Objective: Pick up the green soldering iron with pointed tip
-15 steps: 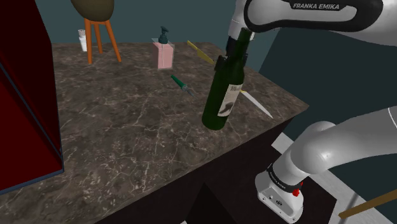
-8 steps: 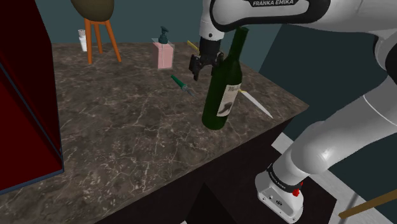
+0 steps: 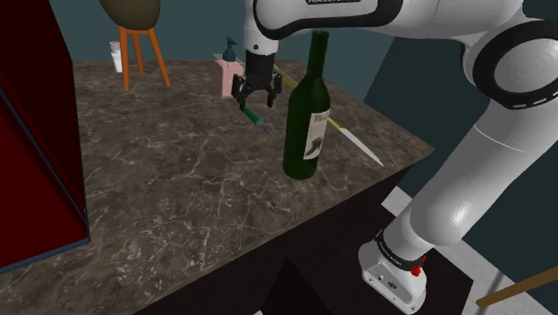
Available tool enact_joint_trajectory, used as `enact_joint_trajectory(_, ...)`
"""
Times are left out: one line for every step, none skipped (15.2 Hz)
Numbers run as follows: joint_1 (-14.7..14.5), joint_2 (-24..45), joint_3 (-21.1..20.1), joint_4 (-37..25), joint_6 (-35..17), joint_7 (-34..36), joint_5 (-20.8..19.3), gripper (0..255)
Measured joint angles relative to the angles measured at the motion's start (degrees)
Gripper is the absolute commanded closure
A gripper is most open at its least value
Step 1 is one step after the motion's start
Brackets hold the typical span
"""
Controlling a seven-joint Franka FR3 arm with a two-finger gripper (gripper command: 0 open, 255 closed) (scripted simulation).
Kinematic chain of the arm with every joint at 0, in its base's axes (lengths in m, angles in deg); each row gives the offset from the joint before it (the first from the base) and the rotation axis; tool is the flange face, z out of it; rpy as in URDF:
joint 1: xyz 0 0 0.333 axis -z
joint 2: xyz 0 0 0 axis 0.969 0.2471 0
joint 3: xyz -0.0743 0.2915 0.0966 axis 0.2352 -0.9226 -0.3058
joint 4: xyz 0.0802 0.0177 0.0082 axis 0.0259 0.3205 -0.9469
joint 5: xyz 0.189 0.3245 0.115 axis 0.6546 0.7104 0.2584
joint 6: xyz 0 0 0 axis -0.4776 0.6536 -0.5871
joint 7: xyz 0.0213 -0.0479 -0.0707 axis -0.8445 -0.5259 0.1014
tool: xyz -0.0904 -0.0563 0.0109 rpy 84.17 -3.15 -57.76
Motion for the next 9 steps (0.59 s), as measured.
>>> enact_joint_trajectory(-0.16,0.57,0.01,0.65,-0.63,0.26,-1.00,0)
enact_joint_trajectory(-0.34,0.87,-0.03,1.69,-1.57,0.55,-2.31,0)
enact_joint_trajectory(-0.33,1.09,0.04,2.26,-2.17,0.53,-3.02,0)
enact_joint_trajectory(-0.41,1.31,0.02,2.81,-2.86,0.70,-3.41,0)
enact_joint_trajectory(-0.45,1.46,0.01,3.41,-3.55,0.79,-3.62,0)
enact_joint_trajectory(-0.45,1.63,0.03,3.84,-4.12,0.83,-3.77,0)
enact_joint_trajectory(-0.44,1.73,0.05,4.03,-4.40,0.84,-3.85,255)
enact_joint_trajectory(-0.43,1.74,0.06,4.17,-4.55,0.83,-3.88,255)
enact_joint_trajectory(-0.42,1.74,0.07,4.23,-4.62,0.83,-3.90,255)
